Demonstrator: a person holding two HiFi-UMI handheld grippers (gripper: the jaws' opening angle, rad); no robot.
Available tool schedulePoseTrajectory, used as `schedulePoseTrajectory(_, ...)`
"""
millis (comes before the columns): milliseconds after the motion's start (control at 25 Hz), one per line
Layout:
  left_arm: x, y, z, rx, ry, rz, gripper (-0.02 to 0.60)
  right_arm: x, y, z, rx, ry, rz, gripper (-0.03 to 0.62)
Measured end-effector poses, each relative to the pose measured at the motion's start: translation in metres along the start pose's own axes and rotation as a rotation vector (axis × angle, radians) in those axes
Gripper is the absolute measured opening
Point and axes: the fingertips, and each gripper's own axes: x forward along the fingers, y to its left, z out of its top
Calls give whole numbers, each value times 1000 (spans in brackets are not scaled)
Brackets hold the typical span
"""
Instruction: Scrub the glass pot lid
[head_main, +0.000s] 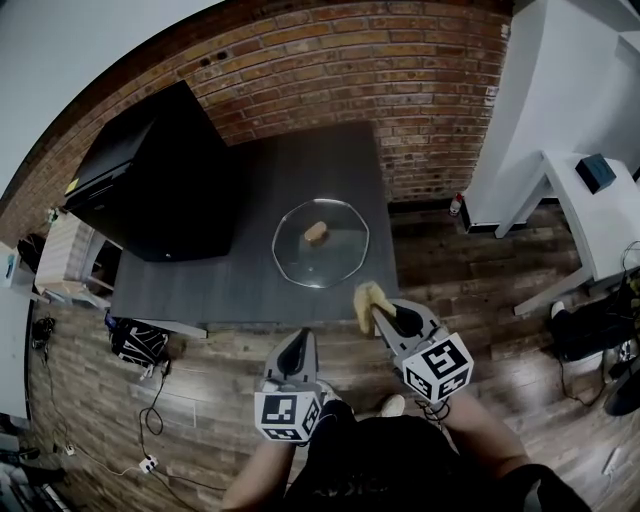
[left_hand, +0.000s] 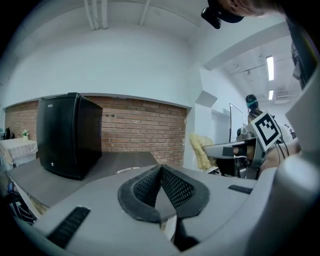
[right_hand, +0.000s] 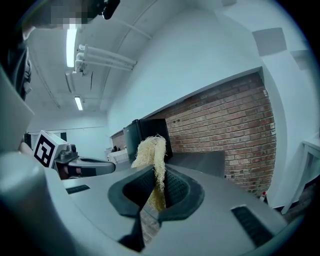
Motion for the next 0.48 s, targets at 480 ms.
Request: schedulePoseTrajectory(480,43,45,-5,-6,12,-33,34,32,-25,-3,9,14,-79,48)
